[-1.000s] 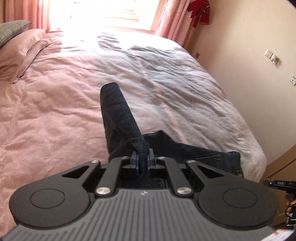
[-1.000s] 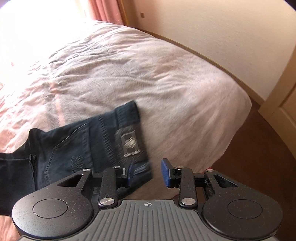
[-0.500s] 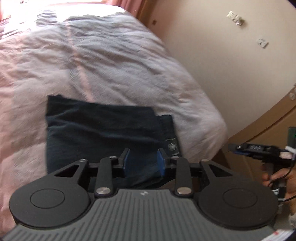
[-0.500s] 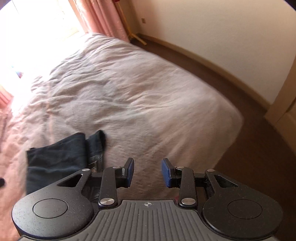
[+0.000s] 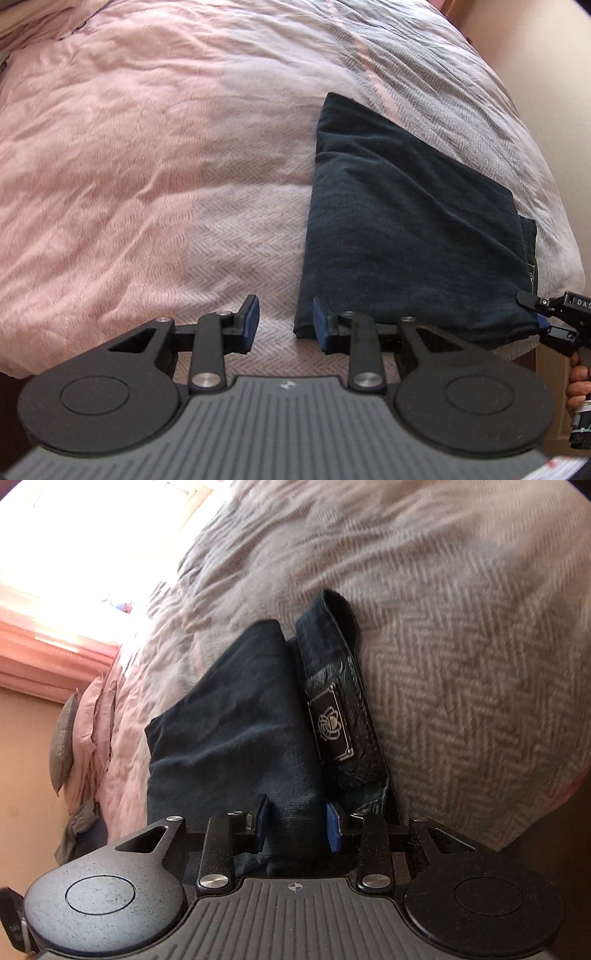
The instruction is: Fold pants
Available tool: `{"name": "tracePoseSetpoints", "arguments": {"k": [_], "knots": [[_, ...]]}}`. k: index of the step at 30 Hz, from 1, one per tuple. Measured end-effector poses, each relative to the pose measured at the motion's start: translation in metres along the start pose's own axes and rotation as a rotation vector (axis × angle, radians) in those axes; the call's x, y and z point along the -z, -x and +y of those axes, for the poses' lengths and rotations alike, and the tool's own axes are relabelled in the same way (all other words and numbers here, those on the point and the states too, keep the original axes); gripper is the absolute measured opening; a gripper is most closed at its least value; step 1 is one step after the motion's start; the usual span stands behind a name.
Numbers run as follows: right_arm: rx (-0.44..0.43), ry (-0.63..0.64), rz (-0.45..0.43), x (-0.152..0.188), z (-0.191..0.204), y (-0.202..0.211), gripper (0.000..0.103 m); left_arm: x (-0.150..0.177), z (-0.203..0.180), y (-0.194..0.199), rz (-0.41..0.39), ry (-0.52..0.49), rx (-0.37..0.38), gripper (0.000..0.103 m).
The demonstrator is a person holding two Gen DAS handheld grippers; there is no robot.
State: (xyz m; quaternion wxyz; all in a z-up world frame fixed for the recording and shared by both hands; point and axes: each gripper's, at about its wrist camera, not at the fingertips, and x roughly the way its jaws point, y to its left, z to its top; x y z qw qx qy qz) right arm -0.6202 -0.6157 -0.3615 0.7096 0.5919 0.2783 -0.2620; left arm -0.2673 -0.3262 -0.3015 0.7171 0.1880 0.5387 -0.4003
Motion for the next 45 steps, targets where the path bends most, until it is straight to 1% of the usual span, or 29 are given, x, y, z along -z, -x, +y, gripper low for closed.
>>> {"name": "tracePoseSetpoints", "arguments": {"k": [1, 2, 4, 6, 8, 9, 10, 11, 12, 13, 15, 16, 19, 22, 23, 24, 25, 26, 28, 30, 31, 33, 36, 37, 39, 40, 42, 43, 45], "knots": [[-0.015, -0.028, -0.005, 0.000, -0.003, -0.003, 0.024, 0.001, -0.001, -0.004, -0.001, 0.001, 0.003, 0.026], [-0.033, -0.015, -0.021, -0.001, -0.001, -0.003, 0.009, 0.001, -0.003, -0.006, -0.010, 0.002, 0.007, 0.026], [-0.069, 0.119, -0.116, 0.000, 0.018, 0.013, 0.007, 0.001, -0.006, -0.008, -0.034, 0.002, 0.026, 0.026], [-0.100, 0.266, -0.246, 0.006, 0.039, 0.042, 0.007, 0.000, -0.012, -0.010, -0.062, -0.005, 0.052, 0.026], [-0.060, 0.293, -0.326, 0.012, 0.038, 0.061, 0.007, -0.002, -0.019, -0.016, -0.059, -0.023, 0.065, 0.026], [-0.009, 0.284, -0.339, 0.016, 0.028, 0.064, 0.007, -0.003, -0.022, -0.020, -0.052, -0.032, 0.070, 0.026], [0.044, 0.269, -0.313, 0.019, 0.017, 0.060, 0.007, -0.003, -0.025, -0.024, -0.047, -0.038, 0.075, 0.026], [0.078, 0.238, -0.249, 0.019, 0.004, 0.049, 0.008, -0.003, -0.028, -0.029, -0.041, -0.045, 0.079, 0.026], [0.107, 0.208, -0.187, 0.019, -0.007, 0.039, 0.011, -0.003, -0.031, -0.033, -0.034, -0.052, 0.077, 0.026], [0.132, 0.202, -0.171, 0.018, -0.009, 0.034, 0.017, -0.002, -0.033, -0.037, -0.026, -0.060, 0.071, 0.026], [0.136, 0.230, -0.138, 0.011, -0.003, 0.030, 0.050, -0.002, -0.034, -0.041, -0.023, -0.061, 0.073, 0.026], [0.123, 0.245, -0.129, 0.008, 0.000, 0.032, 0.051, -0.002, -0.034, -0.042, -0.022, -0.057, 0.073, 0.026], [0.082, 0.251, -0.171, -0.001, 0.004, 0.048, 0.051, -0.005, -0.033, -0.040, -0.034, -0.061, 0.076, 0.026], [0.007, 0.146, -0.275, -0.012, -0.009, 0.055, 0.050, -0.009, -0.032, -0.043, -0.050, -0.073, 0.069, 0.026], [0.016, 0.102, -0.283, -0.016, -0.015, 0.049, 0.046, -0.010, -0.032, -0.046, -0.041, -0.074, 0.060, 0.026], [0.048, 0.072, -0.257, -0.020, -0.021, 0.037, 0.041, -0.012, -0.033, -0.049, -0.030, -0.077, 0.046, 0.026], [0.110, 0.062, -0.216, -0.024, -0.025, 0.026, 0.040, -0.016, -0.032, -0.050, -0.034, -0.083, 0.038, 0.026], [0.129, 0.056, -0.213, -0.028, -0.027, 0.023, 0.039, -0.019, -0.032, -0.048, -0.053, -0.090, 0.042, 0.026], [0.130, 0.101, -0.299, -0.031, -0.012, 0.036, 0.039, -0.030, -0.031, -0.043, -0.105, -0.114, 0.060, 0.026], [0.164, 0.221, -0.406, -0.033, 0.011, 0.048, 0.038, -0.047, -0.037, -0.046, -0.141, -0.141, 0.061, 0.024], [0.164, 0.266, -0.426, -0.038, 0.020, 0.048, 0.033, -0.057, -0.041, -0.049, -0.157, -0.149, 0.069, 0.024], [0.147, 0.360, -0.418, -0.051, 0.034, 0.034, 0.018, -0.077, -0.055, -0.057, -0.207, -0.179, 0.109, 0.024], [0.165, 0.489, -0.369, -0.070, 0.045, -0.004, 0.015, -0.107, -0.086, -0.081, -0.266, -0.255, 0.181, 0.024], [0.194, 0.503, -0.348, -0.077, 0.044, -0.017, 0.015, -0.116, -0.093, -0.094, -0.261, -0.272, 0.205, 0.025], [0.257, 0.547, -0.315, -0.089, 0.036, -0.041, 0.015, -0.130, -0.106, -0.124, -0.242, -0.297, 0.200, 0.025], [0.276, 0.550, -0.304, -0.095, 0.030, -0.049, 0.015, -0.135, -0.111, -0.140, -0.221, -0.309, 0.177, 0.024], [0.240, 0.469, -0.268, -0.110, 0.010, -0.056, 0.016, -0.140, -0.115, -0.167, -0.187, -0.337, 0.131, 0.016], [0.221, 0.421, -0.267, -0.114, 0.005, -0.051, 0.016, -0.141, -0.115, -0.167, -0.190, -0.333, 0.133, 0.016], [0.268, 0.367, -0.327, -0.114, 0.003, -0.031, 0.016, -0.138, -0.106, -0.155, -0.216, -0.290, 0.153, 0.015]]}}
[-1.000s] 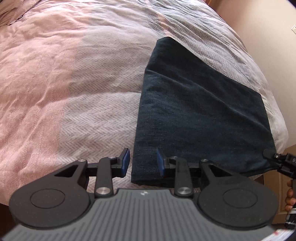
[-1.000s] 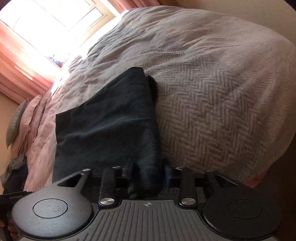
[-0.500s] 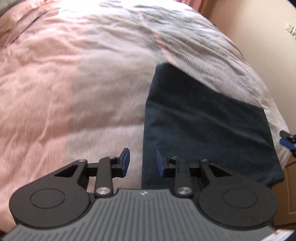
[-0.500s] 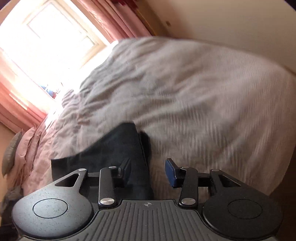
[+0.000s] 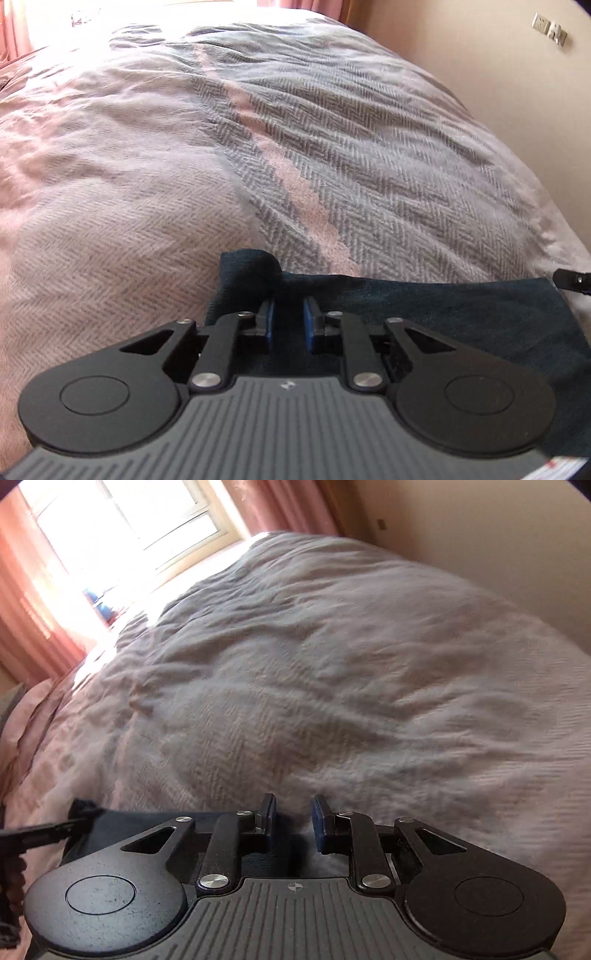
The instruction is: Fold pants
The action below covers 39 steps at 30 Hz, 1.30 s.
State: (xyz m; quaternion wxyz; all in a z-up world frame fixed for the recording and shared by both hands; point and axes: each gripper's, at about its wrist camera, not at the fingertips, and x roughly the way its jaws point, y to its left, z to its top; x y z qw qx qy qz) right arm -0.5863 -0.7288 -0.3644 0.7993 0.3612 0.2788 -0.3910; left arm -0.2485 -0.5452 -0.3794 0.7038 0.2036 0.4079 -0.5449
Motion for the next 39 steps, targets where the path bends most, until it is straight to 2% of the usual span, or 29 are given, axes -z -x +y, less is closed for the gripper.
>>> {"name": "tracePoseSetpoints", "arguments": {"k": [2, 4, 7, 9, 11, 12, 15, 17, 18, 20, 22, 23, 26, 29, 30, 31, 34, 37, 39], "knots": [[0.041, -0.026, -0.037, 0.001, -0.009, 0.030, 0.016, 0.006, 0.007, 0.022, -0.032, 0.040, -0.016, 0.016], [0.009, -0.055, -0.047, 0.012, -0.018, 0.064, 0.016, 0.015, 0.013, 0.045, -0.009, 0.063, -0.043, 0.016], [-0.029, -0.121, 0.055, 0.045, -0.022, 0.101, 0.016, 0.038, 0.011, 0.078, 0.033, 0.036, -0.041, 0.016], [-0.042, -0.191, 0.112, 0.072, -0.027, 0.119, 0.017, 0.054, 0.004, 0.097, 0.091, 0.024, -0.037, 0.016], [-0.040, -0.273, 0.135, 0.095, -0.028, 0.136, 0.022, 0.071, -0.003, 0.110, 0.136, 0.047, -0.025, 0.016], [-0.049, -0.324, 0.127, 0.104, -0.029, 0.143, 0.028, 0.079, -0.007, 0.116, 0.150, 0.059, -0.017, 0.016], [-0.104, -0.437, 0.057, 0.118, -0.031, 0.156, 0.029, 0.108, -0.019, 0.130, 0.152, 0.075, -0.013, 0.017], [-0.135, -0.407, 0.036, 0.119, -0.028, 0.152, 0.029, 0.129, -0.024, 0.126, 0.174, 0.033, -0.043, 0.021], [-0.125, -0.366, 0.057, 0.119, -0.025, 0.145, 0.029, 0.136, -0.028, 0.120, 0.199, -0.007, -0.067, 0.022], [-0.022, -0.299, 0.147, 0.123, -0.023, 0.133, 0.029, 0.139, -0.030, 0.116, 0.214, -0.035, -0.077, 0.022], [0.073, -0.298, 0.230, 0.129, -0.028, 0.127, 0.029, 0.134, -0.031, 0.114, 0.236, -0.017, -0.084, 0.022], [0.089, -0.317, 0.237, 0.132, -0.031, 0.130, 0.029, 0.131, -0.031, 0.115, 0.246, -0.004, -0.089, 0.022], [0.013, -0.382, 0.096, 0.126, -0.030, 0.157, 0.029, 0.126, -0.034, 0.117, 0.261, 0.006, -0.108, 0.023], [-0.094, -0.334, -0.041, 0.111, -0.007, 0.174, 0.029, 0.124, -0.038, 0.114, 0.281, -0.010, -0.130, 0.023], [-0.107, -0.307, -0.047, 0.110, 0.001, 0.172, 0.029, 0.123, -0.039, 0.112, 0.290, -0.017, -0.137, 0.025], [-0.082, -0.280, -0.025, 0.110, 0.010, 0.165, 0.029, 0.123, -0.040, 0.112, 0.293, -0.021, -0.141, 0.025], [0.070, -0.240, 0.090, 0.123, 0.019, 0.136, 0.028, 0.121, -0.039, 0.111, 0.303, -0.011, -0.154, 0.030], [0.097, -0.282, 0.083, 0.131, 0.018, 0.134, 0.029, 0.120, -0.038, 0.114, 0.302, -0.007, -0.148, 0.030], [0.115, -0.264, 0.072, 0.129, 0.025, 0.138, 0.029, 0.121, -0.038, 0.116, 0.294, -0.022, -0.146, 0.030]]}}
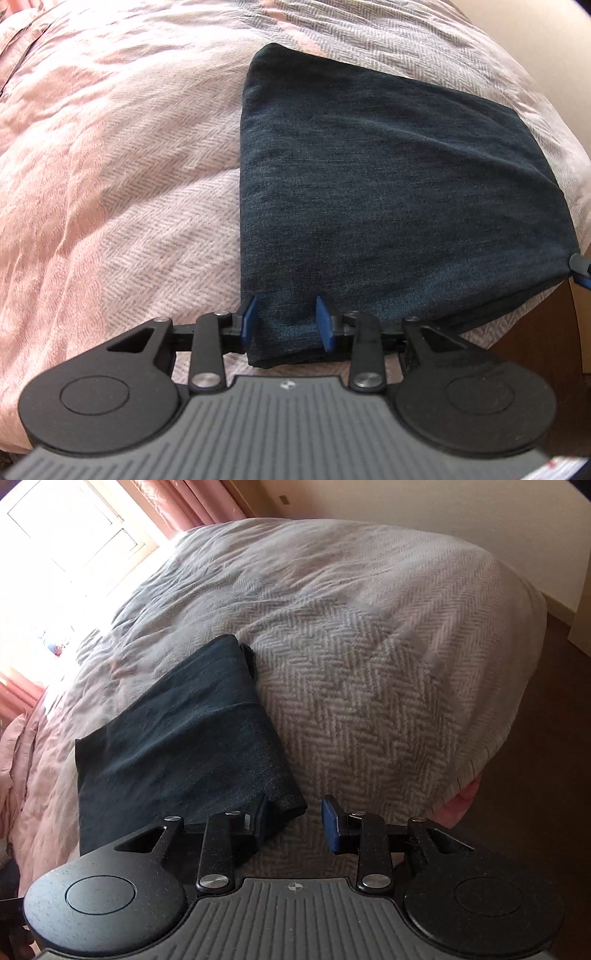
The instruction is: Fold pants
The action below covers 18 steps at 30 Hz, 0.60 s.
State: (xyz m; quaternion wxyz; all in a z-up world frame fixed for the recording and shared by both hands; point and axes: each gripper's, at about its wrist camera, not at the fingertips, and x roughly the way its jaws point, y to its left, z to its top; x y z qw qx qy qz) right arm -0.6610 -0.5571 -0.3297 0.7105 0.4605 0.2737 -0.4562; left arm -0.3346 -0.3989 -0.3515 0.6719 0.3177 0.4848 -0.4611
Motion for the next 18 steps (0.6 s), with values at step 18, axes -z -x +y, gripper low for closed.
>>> {"name": "tracePoseSetpoints", "arguments": {"k": [18], "knots": [[-0.064, -0.031, -0.079, 0.009, 0.014, 0.041, 0.035, -0.003, 0.059, 0.028, -0.144, 0.058, 0.135, 0.041]]}}
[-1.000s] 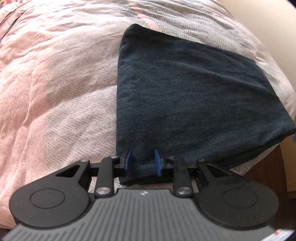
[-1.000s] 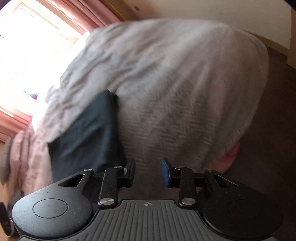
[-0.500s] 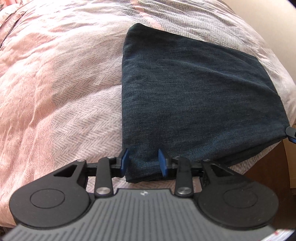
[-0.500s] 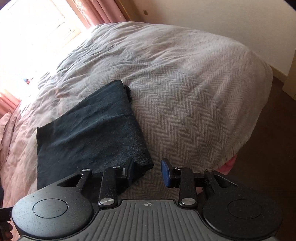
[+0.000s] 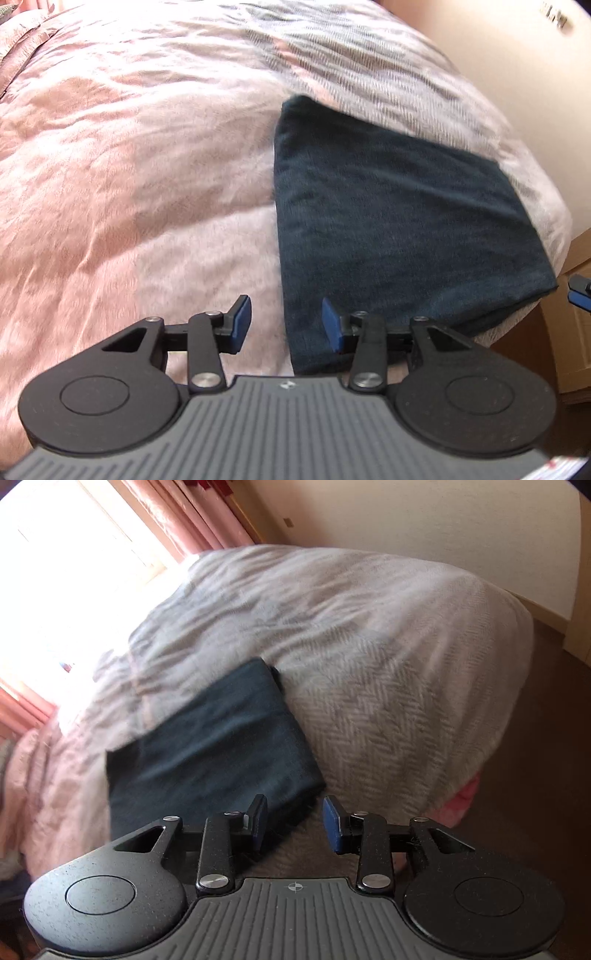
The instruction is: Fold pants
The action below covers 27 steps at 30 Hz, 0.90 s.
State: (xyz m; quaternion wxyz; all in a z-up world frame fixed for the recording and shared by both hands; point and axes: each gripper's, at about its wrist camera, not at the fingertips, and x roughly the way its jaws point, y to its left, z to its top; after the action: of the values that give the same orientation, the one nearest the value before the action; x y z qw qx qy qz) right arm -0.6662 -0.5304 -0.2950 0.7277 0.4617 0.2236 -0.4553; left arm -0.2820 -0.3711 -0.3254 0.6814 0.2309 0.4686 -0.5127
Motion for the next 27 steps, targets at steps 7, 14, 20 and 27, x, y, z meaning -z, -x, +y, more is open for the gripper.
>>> {"name": "tracePoseSetpoints", "arguments": {"k": [7, 14, 20, 27], "knots": [[-0.141, -0.022, 0.042, -0.052, -0.019, -0.063, 0.060, -0.030, 0.042, -0.051, 0.004, 0.200, 0.206, 0.052], [-0.335, -0.055, 0.218, -0.084, -0.045, -0.139, 0.060, -0.042, 0.047, -0.098, 0.046, 0.293, 0.358, 0.052], [-0.515, -0.072, 0.397, -0.093, -0.060, -0.162, 0.049, -0.034, 0.055, -0.106, 0.035, 0.341, 0.424, 0.049], [-0.560, -0.083, 0.448, -0.093, -0.048, -0.197, 0.033, -0.042, 0.046, -0.122, 0.050, 0.325, 0.435, 0.045]]}}
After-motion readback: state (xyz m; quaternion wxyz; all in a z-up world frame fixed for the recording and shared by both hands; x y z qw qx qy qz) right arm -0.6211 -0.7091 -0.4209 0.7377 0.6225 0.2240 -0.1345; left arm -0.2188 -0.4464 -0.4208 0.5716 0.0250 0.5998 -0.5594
